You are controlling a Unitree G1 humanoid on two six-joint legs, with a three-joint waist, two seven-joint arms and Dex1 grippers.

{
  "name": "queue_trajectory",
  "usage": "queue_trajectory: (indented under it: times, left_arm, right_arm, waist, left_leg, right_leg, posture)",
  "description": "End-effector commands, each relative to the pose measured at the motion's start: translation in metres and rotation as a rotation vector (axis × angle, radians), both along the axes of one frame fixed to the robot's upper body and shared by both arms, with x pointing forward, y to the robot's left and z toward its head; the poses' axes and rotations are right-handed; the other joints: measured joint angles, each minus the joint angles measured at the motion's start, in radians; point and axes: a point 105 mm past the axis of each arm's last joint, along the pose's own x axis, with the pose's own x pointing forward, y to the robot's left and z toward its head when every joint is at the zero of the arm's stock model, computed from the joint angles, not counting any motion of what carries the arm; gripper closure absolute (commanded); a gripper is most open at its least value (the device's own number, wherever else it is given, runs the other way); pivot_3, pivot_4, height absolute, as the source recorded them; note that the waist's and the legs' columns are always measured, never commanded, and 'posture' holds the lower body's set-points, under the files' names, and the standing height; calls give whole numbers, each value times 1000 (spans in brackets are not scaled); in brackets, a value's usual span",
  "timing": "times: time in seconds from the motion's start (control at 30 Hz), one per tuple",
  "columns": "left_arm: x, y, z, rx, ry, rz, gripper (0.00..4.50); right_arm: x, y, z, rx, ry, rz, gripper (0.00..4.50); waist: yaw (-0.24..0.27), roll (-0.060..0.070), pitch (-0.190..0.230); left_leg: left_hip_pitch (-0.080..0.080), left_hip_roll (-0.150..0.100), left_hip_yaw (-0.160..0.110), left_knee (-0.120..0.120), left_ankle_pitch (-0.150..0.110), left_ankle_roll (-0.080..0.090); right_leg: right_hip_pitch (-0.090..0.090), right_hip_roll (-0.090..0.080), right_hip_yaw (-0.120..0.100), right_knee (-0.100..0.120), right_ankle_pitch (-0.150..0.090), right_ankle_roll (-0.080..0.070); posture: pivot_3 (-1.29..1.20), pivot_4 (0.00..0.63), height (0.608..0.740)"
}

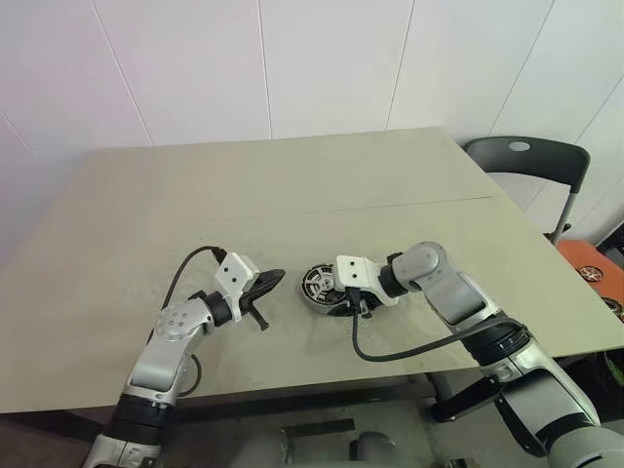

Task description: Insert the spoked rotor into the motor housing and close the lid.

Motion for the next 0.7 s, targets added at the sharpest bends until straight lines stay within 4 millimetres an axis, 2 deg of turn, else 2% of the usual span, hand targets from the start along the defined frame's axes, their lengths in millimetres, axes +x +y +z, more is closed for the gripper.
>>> queue_trajectory:
  times: [0.03,0.07,0.17,0.23,0.3,0.37,0.47,0.57,0.7]
  left_arm:
    - [2,-3,10,-8,-38,-7,4500]
    - [2,-4,9,-9,-37,-7,4500]
    - [3,-5,9,-12,-35,-6,4500]
    - [3,-6,8,-14,-33,-6,4500]
    - [2,-7,7,-18,-30,-5,4500]
    - [2,-8,4,-20,-25,-5,4500]
    - [3,-10,3,-22,-21,-12,4500]
    - [4,-10,3,-21,-23,-15,4500]
    - [5,-9,3,-12,-28,-14,4500]
  right_arm:
    - [3,-5,15,75,19,-29,2008]
    - [3,-5,18,98,29,-36,2008]
    - [9,-6,45,281,112,-135,2008]
    - [14,-15,64,448,230,-251,2008]
    - [16,-34,71,556,365,-384,2008]
    - [10,-54,71,638,537,-491,2008]
    - [-8,-72,68,717,767,-578,2008]
    - [-21,-78,62,743,914,-636,2008]
    - [-48,-76,40,718,1120,-669,2008]
  waist:
    - [1,0,0]
    - [0,0,0]
    - [0,0,0]
    - [1,0,0]
    - [1,0,0]
    - [5,0,0]
    - [16,0,0]
    - [22,1,0]
    - [27,0,0]
  left_leg:
    - [0,0,0,0,0,0]
    - [0,0,0,0,0,0]
    - [0,0,0,0,0,0]
    - [0,0,0,0,0,0]
    - [0,0,0,0,0,0]
    - [-1,0,0,0,0,0]
    - [-1,0,0,0,-1,1]
    - [-2,0,2,-1,-1,1]
    - [-3,1,3,0,-1,1]
  right_leg:
    - [0,0,0,0,0,0]
    - [0,0,0,0,0,0]
    - [0,0,0,0,0,0]
    - [0,0,0,0,0,0]
    - [0,0,0,0,0,0]
    - [1,0,0,0,0,0]
    - [0,0,0,-1,0,0]
    - [-1,0,1,-1,0,0]
    - [-2,0,1,-1,0,0]
  posture:
    - [0,0,740]
    - [0,0,740]
    - [0,0,740]
    - [0,0,740]
    - [0,0,740]
    - [0,0,740]
    - [0,0,740]
    - [0,0,740]
    - [0,0,740]
